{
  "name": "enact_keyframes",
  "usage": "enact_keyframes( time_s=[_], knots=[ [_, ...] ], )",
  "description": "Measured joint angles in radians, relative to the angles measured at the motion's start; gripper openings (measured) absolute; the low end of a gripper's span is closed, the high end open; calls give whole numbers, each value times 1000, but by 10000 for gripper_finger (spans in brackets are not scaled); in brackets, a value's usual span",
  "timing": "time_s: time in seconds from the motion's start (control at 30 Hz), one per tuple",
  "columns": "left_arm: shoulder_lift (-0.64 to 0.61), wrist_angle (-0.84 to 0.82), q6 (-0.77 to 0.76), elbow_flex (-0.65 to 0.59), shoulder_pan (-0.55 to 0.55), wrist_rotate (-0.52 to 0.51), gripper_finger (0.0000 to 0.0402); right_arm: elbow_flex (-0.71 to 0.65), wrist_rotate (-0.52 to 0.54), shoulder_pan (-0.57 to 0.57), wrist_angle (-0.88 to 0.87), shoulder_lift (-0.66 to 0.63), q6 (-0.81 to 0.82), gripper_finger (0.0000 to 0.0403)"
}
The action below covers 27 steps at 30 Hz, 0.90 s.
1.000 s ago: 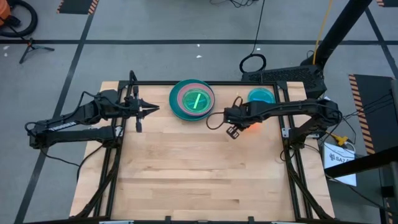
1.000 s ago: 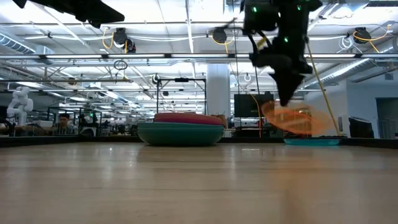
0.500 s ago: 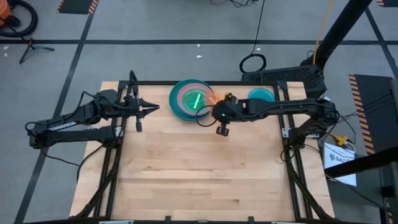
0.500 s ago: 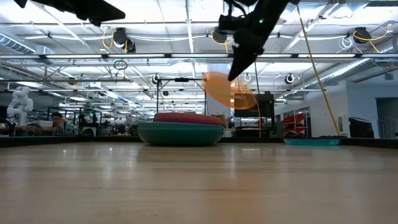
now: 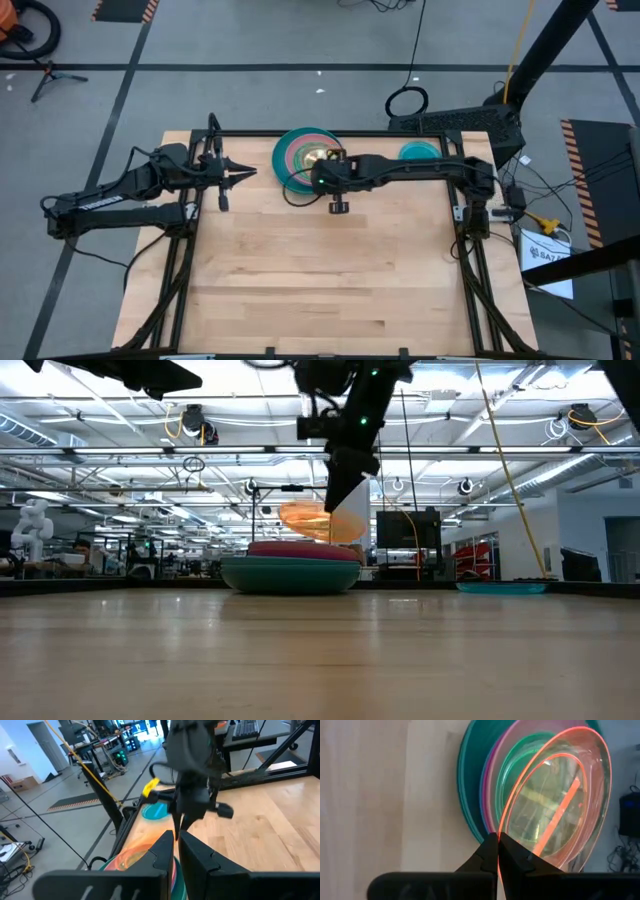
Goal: Stack plastic plates
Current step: Stack the orange plate on top of the green plate
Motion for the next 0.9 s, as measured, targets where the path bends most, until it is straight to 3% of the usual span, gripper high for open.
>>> enact_keyframes(
  time_s=[0.17, 0.43, 0.9],
  knots=[
    [0, 0, 0, 0, 0, 0, 35, 75, -2, -21, -43, 76, -71, 0],
    [0, -1, 0, 0, 0, 0, 35, 82, -4, -50, -45, 90, -125, 3],
    [0, -1, 5, 0, 0, 0, 35, 82, -3, -55, 10, 90, -120, 74]
  ],
)
